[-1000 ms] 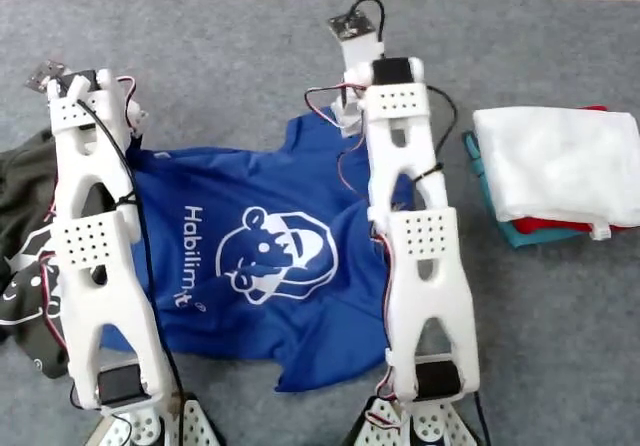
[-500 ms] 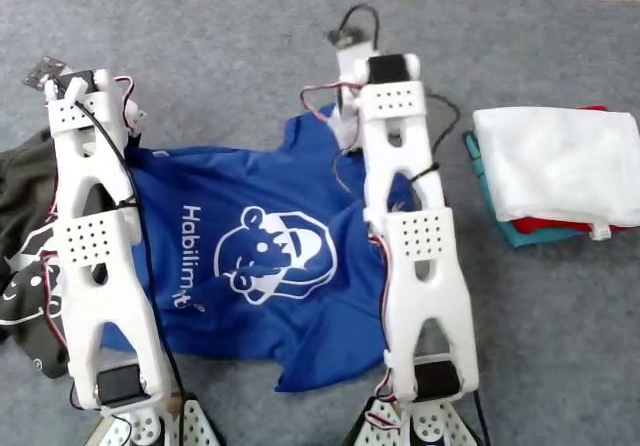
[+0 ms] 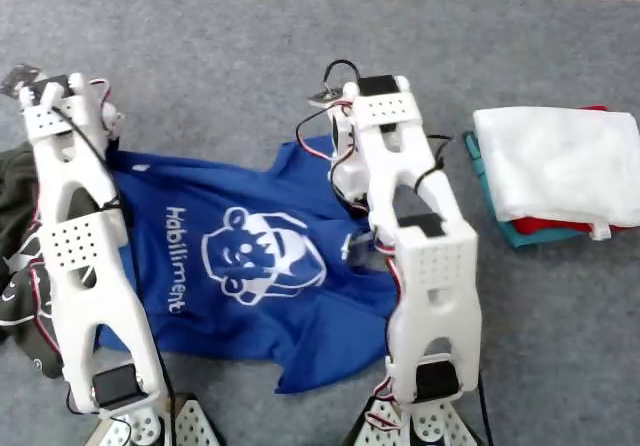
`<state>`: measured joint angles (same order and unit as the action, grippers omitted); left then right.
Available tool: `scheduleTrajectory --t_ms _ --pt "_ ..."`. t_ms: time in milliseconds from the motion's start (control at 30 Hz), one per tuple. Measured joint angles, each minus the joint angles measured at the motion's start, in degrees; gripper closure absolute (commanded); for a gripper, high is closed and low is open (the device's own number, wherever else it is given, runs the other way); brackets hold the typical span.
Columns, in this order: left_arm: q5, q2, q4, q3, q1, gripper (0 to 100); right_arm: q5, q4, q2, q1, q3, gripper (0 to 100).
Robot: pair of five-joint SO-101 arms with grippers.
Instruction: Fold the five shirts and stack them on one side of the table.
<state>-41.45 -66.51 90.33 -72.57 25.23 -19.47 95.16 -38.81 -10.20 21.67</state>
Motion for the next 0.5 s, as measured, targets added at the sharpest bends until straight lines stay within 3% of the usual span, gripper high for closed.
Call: scheduleTrajectory --t_ms 267,500 --pt "2.0 -0.1 0.0 -0.4 0.5 97 -0.4 -4.6 4.7 0.2 0.4 84.9" --pt "2.0 -0.1 0.0 -0.4 0.5 97 -0.4 -10.1 2.1 0.2 13.5 83.9"
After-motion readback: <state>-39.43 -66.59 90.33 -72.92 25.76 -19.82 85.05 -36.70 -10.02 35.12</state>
